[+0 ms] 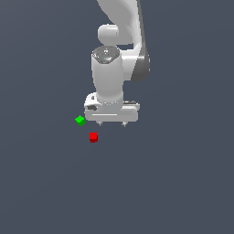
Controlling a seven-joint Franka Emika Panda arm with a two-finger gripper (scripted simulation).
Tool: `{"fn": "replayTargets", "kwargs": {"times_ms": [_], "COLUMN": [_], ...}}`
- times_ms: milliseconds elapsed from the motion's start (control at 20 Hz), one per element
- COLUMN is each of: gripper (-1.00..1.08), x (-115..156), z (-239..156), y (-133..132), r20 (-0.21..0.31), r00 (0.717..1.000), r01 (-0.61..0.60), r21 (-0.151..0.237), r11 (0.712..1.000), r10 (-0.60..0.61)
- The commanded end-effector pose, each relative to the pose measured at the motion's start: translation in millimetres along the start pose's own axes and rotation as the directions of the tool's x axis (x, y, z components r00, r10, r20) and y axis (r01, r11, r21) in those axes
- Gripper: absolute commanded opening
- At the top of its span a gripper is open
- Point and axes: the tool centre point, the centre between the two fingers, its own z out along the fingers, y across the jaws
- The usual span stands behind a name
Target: Stack the red cube on top of the green cube.
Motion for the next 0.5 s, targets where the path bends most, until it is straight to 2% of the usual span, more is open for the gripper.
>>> {"fn": "replayTargets", "kwargs": {"times_ms": [0,450], "gripper": [1.0,1.0], "x": [0.0,-6.5], "z": [0.0,16.8], "y": [0.0,15.7], "r20": [0.0,0.008], "r00": [1.0,0.999], "r01": [0.0,0.031], "r21": [0.0,-0.003], "r11": [1.0,1.0], "r10": [0.0,-0.031]}}
